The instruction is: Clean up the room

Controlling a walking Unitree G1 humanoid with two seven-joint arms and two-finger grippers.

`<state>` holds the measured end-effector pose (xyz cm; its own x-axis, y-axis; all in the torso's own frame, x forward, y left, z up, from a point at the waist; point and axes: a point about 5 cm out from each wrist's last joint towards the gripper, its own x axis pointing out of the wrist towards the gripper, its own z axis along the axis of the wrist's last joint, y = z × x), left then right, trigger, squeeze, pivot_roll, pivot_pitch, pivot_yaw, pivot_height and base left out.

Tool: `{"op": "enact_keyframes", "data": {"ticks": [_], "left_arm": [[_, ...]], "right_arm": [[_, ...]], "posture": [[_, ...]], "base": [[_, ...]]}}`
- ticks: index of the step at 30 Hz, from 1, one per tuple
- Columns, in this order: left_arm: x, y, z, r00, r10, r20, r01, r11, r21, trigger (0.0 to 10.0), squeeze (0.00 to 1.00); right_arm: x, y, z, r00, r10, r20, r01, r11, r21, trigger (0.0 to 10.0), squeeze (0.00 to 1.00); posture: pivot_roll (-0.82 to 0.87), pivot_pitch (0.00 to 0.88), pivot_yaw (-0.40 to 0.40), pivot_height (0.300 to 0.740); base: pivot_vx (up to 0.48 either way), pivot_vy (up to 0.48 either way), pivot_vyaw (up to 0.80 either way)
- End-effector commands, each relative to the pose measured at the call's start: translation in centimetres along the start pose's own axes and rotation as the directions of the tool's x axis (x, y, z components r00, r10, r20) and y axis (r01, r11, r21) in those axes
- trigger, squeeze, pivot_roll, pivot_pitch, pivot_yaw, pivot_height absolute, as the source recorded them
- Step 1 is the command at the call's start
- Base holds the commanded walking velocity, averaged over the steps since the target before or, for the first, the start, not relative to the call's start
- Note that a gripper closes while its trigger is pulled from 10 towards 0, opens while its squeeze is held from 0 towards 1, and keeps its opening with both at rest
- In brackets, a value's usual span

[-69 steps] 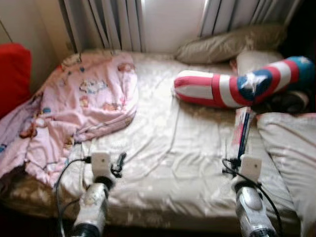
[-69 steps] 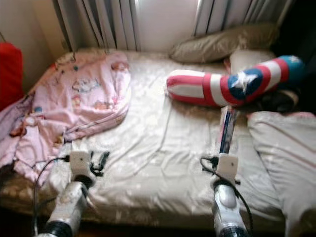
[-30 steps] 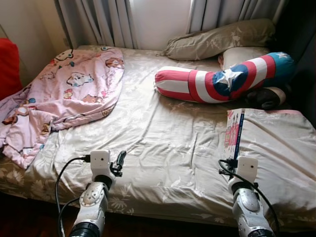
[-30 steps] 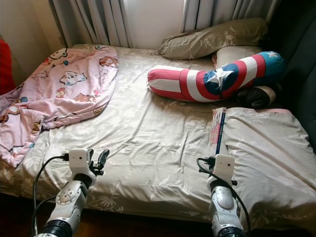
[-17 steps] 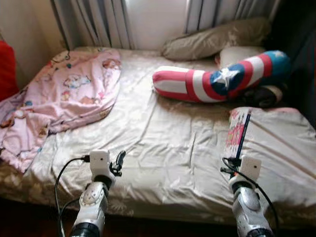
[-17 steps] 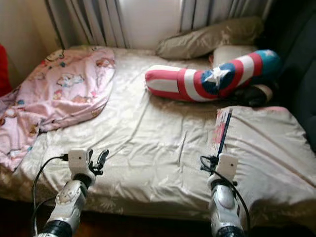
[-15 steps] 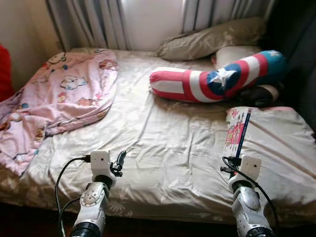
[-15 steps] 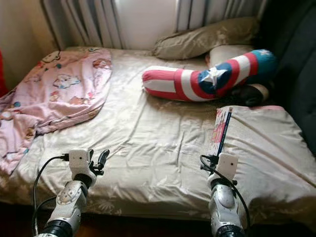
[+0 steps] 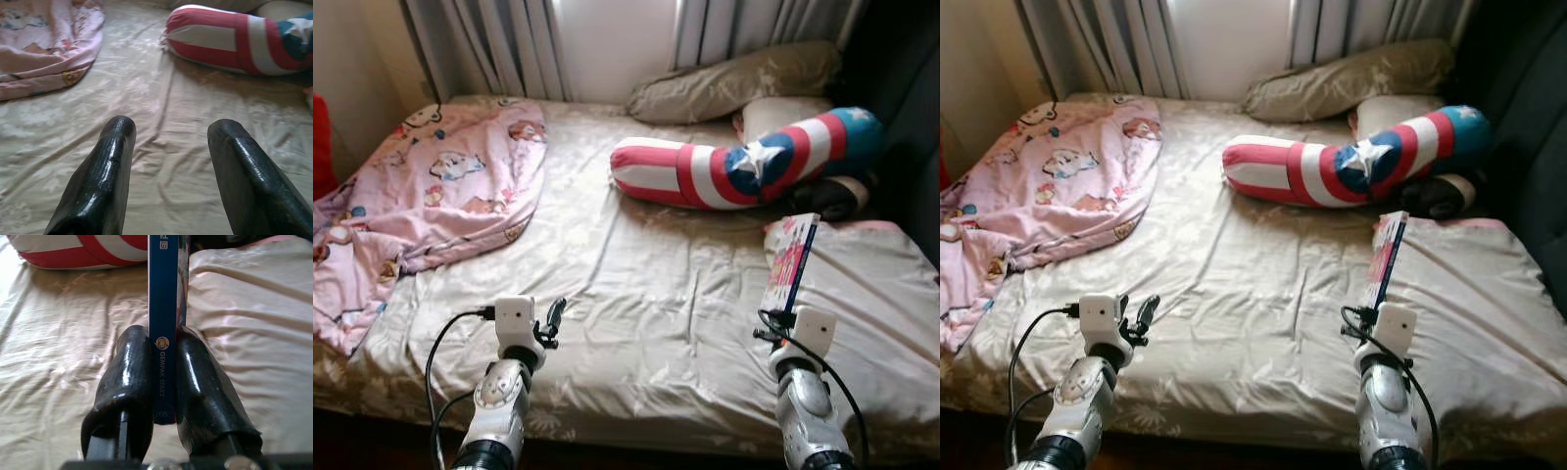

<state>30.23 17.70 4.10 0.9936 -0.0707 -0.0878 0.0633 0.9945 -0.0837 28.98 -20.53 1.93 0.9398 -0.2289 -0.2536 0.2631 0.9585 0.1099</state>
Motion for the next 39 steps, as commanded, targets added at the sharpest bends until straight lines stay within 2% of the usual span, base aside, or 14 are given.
{"op": "enact_keyframes", "data": {"ticks": [1,6,15,20,22,36,39], "left_arm": [[-0.1,-0.1,-0.5,1.000,-0.002,-0.029,0.002,1.000,-0.012,10.0,0.00],[-0.2,-0.3,-0.6,0.999,-0.012,-0.030,0.011,1.000,-0.007,10.0,0.00],[-0.3,0.2,-0.5,1.000,0.011,-0.024,-0.010,1.000,0.006,10.0,0.00],[-0.2,0.2,-0.3,1.000,0.014,-0.018,-0.014,1.000,0.004,10.0,0.00],[-0.2,0.1,-0.3,1.000,0.015,-0.015,-0.015,1.000,0.002,10.0,0.00],[0.0,0.3,0.2,1.000,0.022,0.004,-0.022,1.000,0.002,10.0,0.00],[0.0,0.2,0.3,1.000,0.019,0.007,-0.019,1.000,0.002,10.0,0.00]], "right_arm": [[0.4,0.1,1.0,0.999,-0.001,0.046,0.000,1.000,0.020,10.0,0.00],[0.3,0.1,0.7,0.999,0.010,0.035,-0.011,1.000,0.029,10.0,0.00],[0.3,1.0,0.9,0.998,0.040,0.056,-0.040,0.999,0.009,10.0,0.00],[0.3,1.6,0.7,0.993,0.117,0.032,-0.116,0.992,-0.041,10.0,0.00],[0.1,2.0,0.5,0.985,0.170,0.021,-0.167,0.981,-0.101,10.0,0.00],[0.0,2.4,0.6,0.985,0.169,0.044,-0.164,0.982,-0.098,10.0,0.00],[0.0,2.4,0.4,0.985,0.170,0.024,-0.167,0.980,-0.112,10.0,0.00]], "posture": [[0.04,0.020,-0.033,0.740],[0.03,0.017,-0.032,0.740],[0.04,0.019,-0.031,0.740],[0.03,0.032,-0.033,0.740],[0.03,0.034,-0.034,0.740],[0.03,0.051,-0.029,0.740],[0.03,0.052,-0.027,0.740]], "base": [[0.292,0.000,0.00],[0.292,0.000,-0.54],[0.000,0.000,0.00],[0.000,0.000,0.00],[0.000,0.000,0.00],[0.000,0.000,0.00],[0.000,0.000,0.00]]}}
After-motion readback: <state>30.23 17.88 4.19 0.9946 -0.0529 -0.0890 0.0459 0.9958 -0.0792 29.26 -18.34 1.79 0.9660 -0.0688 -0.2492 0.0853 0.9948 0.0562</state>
